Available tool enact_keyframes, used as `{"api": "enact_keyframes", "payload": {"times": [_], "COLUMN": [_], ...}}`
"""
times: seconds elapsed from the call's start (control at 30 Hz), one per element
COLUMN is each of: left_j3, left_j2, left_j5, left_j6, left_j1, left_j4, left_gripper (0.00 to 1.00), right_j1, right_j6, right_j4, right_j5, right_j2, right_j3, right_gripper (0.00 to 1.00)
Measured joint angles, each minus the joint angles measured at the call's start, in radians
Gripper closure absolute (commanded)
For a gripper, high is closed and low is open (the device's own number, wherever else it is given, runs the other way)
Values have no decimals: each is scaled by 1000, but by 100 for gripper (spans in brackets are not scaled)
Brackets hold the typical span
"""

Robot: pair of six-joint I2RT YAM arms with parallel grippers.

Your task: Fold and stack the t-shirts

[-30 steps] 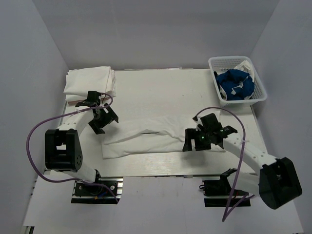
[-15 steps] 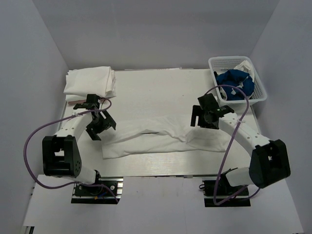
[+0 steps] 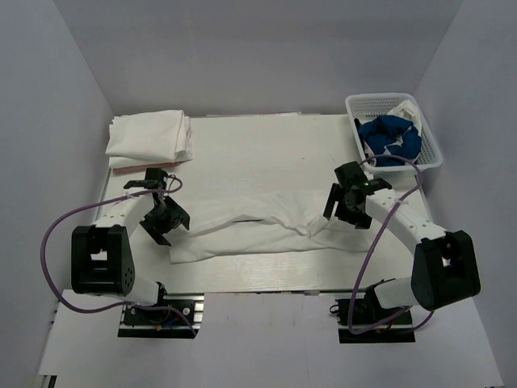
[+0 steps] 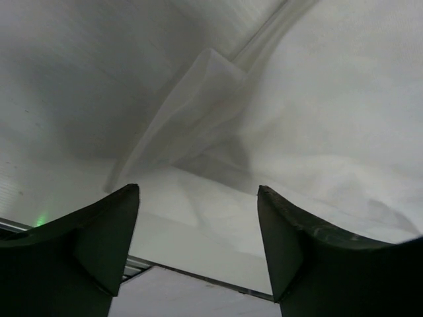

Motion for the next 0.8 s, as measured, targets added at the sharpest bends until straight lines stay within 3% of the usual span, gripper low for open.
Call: {"api": "enact_keyframes", "payload": {"times": [0.13, 0.47, 0.57, 0.6, 0.67, 0.8], "left_j3": [-6, -10, -10, -10, -11, -9], "left_j2": [3, 28, 61, 71, 81, 82], "left_j5": [1, -29, -39, -43, -50, -55], "left_j6": [-34, -84, -94, -94, -100, -96], "left_j1": [0, 0, 0, 0, 0, 0], "left_j4": [26, 77, 94, 98, 99, 103], "left_gripper": [38, 58, 75, 89, 100, 100], "right_j1": [-20, -59, -70, -75, -83, -101], "right_j6": [5, 14, 14, 14, 18, 27], "right_j4": [3, 28, 42, 45, 51, 75], "right_j5": [-40, -134, -147, -151, -158, -159], "right_j2": [-26, -67, -72, -69, -61, -32], "right_j3": [-40, -102, -102, -102, -102, -101], "right_gripper": [10, 10, 10, 10, 10, 10]}}
